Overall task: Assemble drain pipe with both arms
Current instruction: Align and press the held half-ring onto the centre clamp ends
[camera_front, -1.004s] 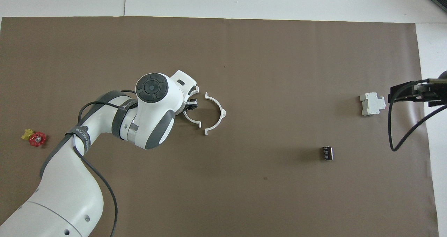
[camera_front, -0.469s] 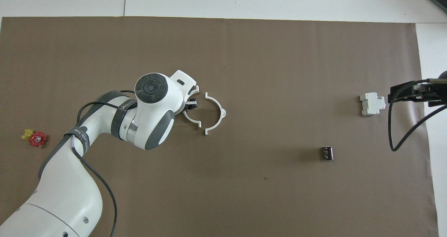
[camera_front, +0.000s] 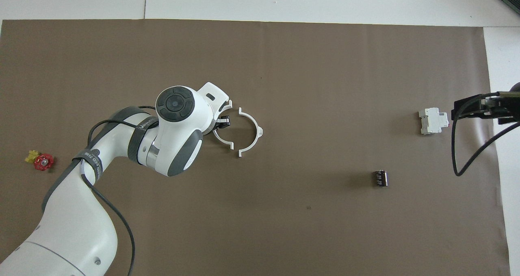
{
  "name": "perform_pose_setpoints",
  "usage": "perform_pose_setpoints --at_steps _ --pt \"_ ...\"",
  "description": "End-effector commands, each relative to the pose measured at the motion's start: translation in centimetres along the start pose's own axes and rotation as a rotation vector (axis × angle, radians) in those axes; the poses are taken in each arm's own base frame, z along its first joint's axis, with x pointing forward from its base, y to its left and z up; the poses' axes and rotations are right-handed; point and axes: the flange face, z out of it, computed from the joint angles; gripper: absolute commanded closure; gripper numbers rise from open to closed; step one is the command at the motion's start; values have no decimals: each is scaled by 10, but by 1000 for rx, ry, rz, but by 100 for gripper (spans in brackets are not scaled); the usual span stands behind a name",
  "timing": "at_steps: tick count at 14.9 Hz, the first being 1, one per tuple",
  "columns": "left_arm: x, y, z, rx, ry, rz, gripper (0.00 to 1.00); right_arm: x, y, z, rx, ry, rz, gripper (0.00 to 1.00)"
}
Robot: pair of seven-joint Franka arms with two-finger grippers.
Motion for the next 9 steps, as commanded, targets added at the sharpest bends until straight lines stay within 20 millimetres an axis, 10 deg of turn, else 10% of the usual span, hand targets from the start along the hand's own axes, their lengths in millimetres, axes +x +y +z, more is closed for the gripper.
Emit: perform_pose_setpoints --at_steps 1,9 --pt "-9 -1 -8 15 12 23 100 -6 3 -1 20 -8 -13 0" --pt "-19 -4 -7 18 17 35 100 -6 4 -1 20 -8 -12 0"
